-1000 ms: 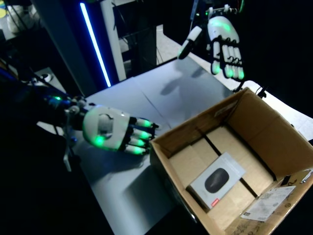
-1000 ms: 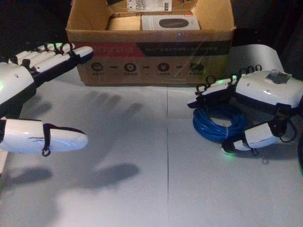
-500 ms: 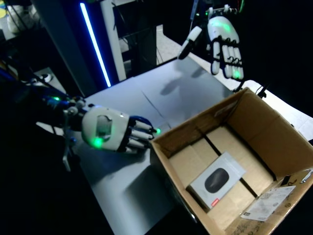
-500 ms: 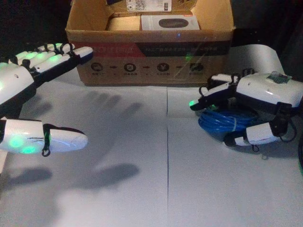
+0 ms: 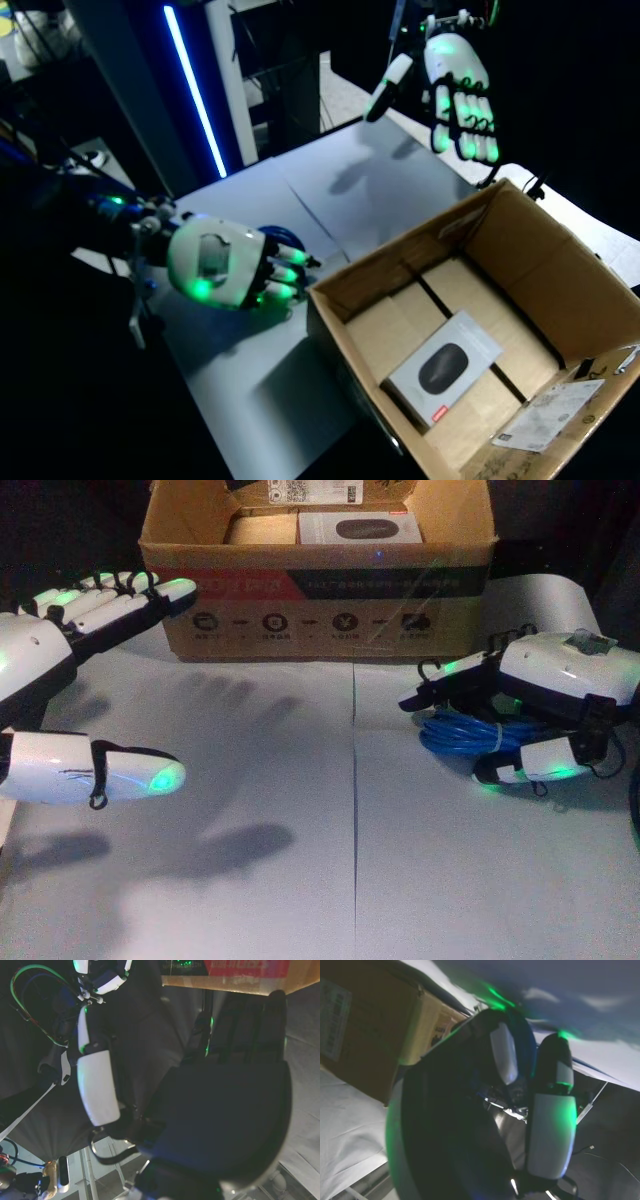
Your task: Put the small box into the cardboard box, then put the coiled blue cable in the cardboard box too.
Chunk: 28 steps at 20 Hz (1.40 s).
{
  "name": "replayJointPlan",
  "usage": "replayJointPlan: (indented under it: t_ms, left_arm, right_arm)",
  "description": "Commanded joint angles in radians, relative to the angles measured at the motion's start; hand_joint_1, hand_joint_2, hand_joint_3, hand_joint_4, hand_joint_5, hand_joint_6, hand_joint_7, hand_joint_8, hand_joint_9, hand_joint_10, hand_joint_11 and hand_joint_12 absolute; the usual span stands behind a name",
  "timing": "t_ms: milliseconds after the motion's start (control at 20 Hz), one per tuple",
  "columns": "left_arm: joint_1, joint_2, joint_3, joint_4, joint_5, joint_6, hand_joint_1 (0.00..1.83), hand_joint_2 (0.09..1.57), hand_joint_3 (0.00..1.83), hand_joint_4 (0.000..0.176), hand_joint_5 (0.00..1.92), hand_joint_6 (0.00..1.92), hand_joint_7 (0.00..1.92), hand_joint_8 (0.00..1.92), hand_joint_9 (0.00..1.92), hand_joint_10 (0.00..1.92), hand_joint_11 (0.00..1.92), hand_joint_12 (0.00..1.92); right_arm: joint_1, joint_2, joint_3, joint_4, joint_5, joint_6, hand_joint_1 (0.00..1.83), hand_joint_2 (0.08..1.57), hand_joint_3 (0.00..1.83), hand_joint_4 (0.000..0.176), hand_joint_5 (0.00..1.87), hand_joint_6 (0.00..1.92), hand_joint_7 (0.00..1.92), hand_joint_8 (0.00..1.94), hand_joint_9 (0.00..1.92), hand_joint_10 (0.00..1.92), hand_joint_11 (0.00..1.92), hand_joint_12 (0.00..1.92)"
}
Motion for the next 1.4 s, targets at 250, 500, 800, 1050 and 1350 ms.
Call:
replayJointPlan:
  t_ms: [250,500,800,1050,1350]
  left_arm:
    - [-0.004,-0.007,0.007,-0.006,-0.13,-0.004,0.43,0.91,0.0,0.176,0.01,0.0,0.0,0.0,0.0,0.0,0.02,0.01]
    - [-0.003,-0.011,0.008,-0.007,-0.133,-0.005,0.44,0.92,0.0,0.176,0.01,0.0,0.0,0.0,0.0,0.0,0.02,0.01]
    - [-0.003,-0.012,0.009,-0.007,-0.132,-0.006,0.43,0.92,0.0,0.176,0.01,0.0,0.0,0.0,0.0,0.0,0.04,0.02]
    - [-0.004,-0.019,0.015,-0.005,-0.133,-0.006,0.39,0.93,0.0,0.176,0.01,0.0,0.01,0.0,0.0,0.0,0.05,0.02]
    - [-0.019,-0.024,0.024,0.013,-0.127,-0.006,0.43,0.92,0.0,0.176,0.0,0.0,0.0,0.0,0.0,0.0,0.02,0.01]
  right_arm:
    - [0.044,0.124,-0.101,-0.012,0.175,-0.022,1.76,1.15,0.0,0.136,0.87,1.92,1.24,1.94,1.48,1.92,1.63,1.92]
    - [0.106,0.237,-0.181,-0.051,0.296,-0.022,1.77,1.14,0.01,0.146,0.99,1.92,1.39,1.94,1.62,1.92,1.71,1.92]
    - [0.207,0.356,-0.257,-0.106,0.423,-0.022,1.76,1.12,0.02,0.164,0.98,1.92,1.39,1.94,1.62,1.92,1.72,1.92]
    - [0.401,0.386,-0.253,-0.161,0.436,-0.022,1.45,1.27,0.08,0.173,1.18,1.92,1.55,1.94,1.79,1.92,1.82,1.92]
    - [0.473,0.209,-0.058,-0.028,0.356,-0.022,1.45,1.28,0.07,0.175,1.19,1.92,1.55,1.94,1.74,1.92,1.82,1.92]
